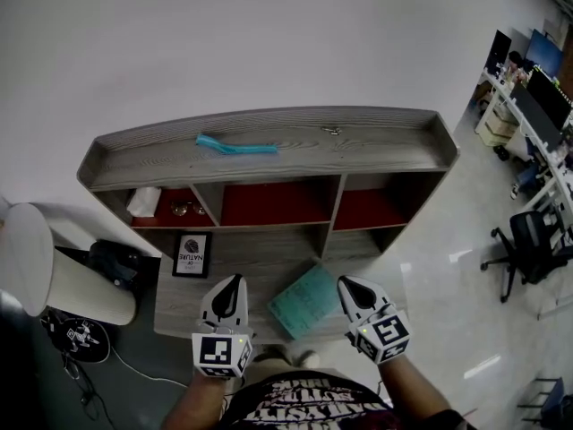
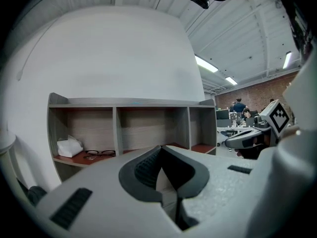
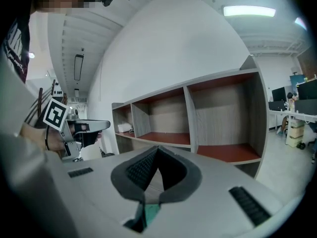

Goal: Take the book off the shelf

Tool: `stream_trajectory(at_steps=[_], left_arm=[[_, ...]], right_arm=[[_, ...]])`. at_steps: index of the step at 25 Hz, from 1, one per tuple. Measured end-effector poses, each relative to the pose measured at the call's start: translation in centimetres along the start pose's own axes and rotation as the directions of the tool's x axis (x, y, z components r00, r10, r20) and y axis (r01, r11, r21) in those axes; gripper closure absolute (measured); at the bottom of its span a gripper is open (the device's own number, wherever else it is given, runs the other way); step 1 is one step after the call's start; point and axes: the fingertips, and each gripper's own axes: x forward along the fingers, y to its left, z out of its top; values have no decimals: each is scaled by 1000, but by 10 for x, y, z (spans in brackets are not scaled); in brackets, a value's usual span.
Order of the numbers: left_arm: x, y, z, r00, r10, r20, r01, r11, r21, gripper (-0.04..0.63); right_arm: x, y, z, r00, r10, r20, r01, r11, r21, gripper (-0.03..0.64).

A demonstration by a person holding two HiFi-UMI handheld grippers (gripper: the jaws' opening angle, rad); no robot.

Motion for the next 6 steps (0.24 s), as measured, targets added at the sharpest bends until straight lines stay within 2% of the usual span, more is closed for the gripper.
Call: stream_trajectory(at_steps=[6], left_arm=[[2, -6, -5, 1000, -10, -21, 10, 1000, 5, 592]], right_arm=[[-2, -4, -5, 1000, 2, -2, -2, 1000, 3, 614]])
